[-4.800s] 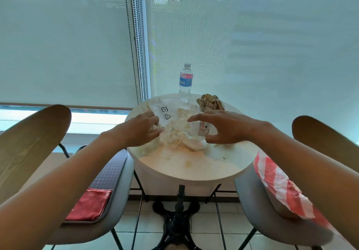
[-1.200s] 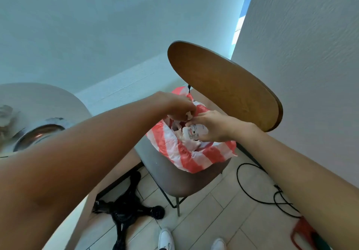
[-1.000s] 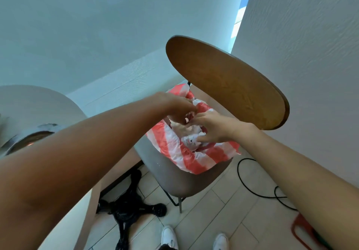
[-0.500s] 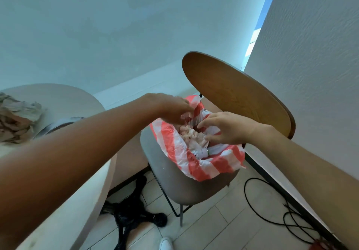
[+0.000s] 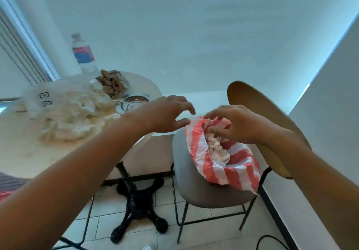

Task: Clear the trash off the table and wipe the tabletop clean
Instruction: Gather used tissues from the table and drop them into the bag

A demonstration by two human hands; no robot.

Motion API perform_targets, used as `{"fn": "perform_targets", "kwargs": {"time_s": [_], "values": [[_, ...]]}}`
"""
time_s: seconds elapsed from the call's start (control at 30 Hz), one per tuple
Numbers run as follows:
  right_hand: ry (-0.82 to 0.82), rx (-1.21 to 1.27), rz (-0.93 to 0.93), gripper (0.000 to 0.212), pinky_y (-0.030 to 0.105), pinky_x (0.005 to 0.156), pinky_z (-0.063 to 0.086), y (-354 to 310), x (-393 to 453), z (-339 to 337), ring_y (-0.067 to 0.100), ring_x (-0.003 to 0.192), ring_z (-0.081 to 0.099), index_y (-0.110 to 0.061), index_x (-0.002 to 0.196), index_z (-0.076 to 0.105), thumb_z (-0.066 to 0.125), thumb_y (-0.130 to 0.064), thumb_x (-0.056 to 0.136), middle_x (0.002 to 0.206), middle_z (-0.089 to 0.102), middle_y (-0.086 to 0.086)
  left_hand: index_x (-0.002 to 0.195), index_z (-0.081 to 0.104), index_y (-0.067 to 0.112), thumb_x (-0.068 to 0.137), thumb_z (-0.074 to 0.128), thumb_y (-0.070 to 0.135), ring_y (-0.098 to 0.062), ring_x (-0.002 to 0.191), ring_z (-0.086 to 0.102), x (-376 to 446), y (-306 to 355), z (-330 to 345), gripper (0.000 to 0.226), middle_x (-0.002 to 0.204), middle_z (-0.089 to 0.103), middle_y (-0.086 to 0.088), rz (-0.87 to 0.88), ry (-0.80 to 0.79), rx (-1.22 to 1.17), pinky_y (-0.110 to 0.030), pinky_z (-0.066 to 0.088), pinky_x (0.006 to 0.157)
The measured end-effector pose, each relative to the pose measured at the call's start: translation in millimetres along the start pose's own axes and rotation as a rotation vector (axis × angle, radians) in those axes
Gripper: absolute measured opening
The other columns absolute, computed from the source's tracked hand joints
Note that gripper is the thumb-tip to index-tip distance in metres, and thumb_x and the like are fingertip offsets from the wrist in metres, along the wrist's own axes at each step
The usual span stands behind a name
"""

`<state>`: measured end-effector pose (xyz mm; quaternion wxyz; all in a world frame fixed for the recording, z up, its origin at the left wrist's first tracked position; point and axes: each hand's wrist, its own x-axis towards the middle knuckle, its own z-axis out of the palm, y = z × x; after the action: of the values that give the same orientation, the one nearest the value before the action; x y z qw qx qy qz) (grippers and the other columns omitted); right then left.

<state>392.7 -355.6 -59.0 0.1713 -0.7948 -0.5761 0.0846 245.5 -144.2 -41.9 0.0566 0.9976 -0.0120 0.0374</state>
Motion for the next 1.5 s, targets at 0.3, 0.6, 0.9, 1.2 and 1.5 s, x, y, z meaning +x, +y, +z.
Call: {"fn": "perform_targets", "kwargs": {"time_s": [0.3,0.6,0.9,1.2,1.5], "values": [[0.031,-0.009,-0.193,0.043,0.030,0.094,0.051,-78,29,10,-0.001,0.104,0.059,-0.040,0.130,0.062,0.062,-0.055,0.090,0.120,0.064,-0.021,0.123,0.061,0.031,0.094,0.058,0.045,-0.008,0.122,0.050,-118,-14,-10,0.032,0.129,0.057,0.013,-0.250,0.246,-0.034,-0.031,0.043,0.101],[-0.004,-0.017,-0.221,0.045,0.034,0.094,0.051,-135,89,41,0.003,0.106,0.057,-0.045,0.133,0.058,0.065,-0.055,0.090,0.126,0.059,-0.017,0.125,0.057,0.035,0.091,0.056,0.054,-0.014,0.124,0.051,-202,-97,-27,0.039,0.133,0.055,0.012,-0.388,0.160,0.046,-0.041,0.043,0.104],[-0.046,-0.023,-0.164,0.050,0.033,0.091,0.052,-185,138,83,0.000,0.093,0.055,-0.045,0.137,0.051,0.068,-0.049,0.090,0.133,0.053,-0.010,0.133,0.051,0.040,0.087,0.060,0.058,-0.015,0.131,0.044,-237,-161,-32,0.050,0.140,0.048,0.012,-0.388,0.091,0.052,-0.040,0.041,0.107],[-0.062,-0.073,-0.128,0.038,0.041,0.095,0.049,-205,162,103,0.008,0.098,0.048,-0.044,0.131,0.058,0.065,-0.041,0.094,0.109,0.045,-0.015,0.134,0.045,0.050,0.086,0.056,0.065,-0.014,0.126,0.046,-220,-171,-17,0.051,0.137,0.046,0.014,-0.291,0.015,0.042,-0.046,0.050,0.094],[-0.158,-0.134,-0.180,0.023,0.038,0.095,0.052,-209,169,97,0.009,0.098,0.058,-0.031,0.116,0.070,0.062,-0.023,0.096,0.105,0.060,-0.013,0.118,0.063,0.038,0.097,0.052,0.043,-0.015,0.105,0.060,-208,-166,-9,0.024,0.121,0.059,0.008,-0.234,0.054,-0.005,-0.040,0.055,0.085]]}}
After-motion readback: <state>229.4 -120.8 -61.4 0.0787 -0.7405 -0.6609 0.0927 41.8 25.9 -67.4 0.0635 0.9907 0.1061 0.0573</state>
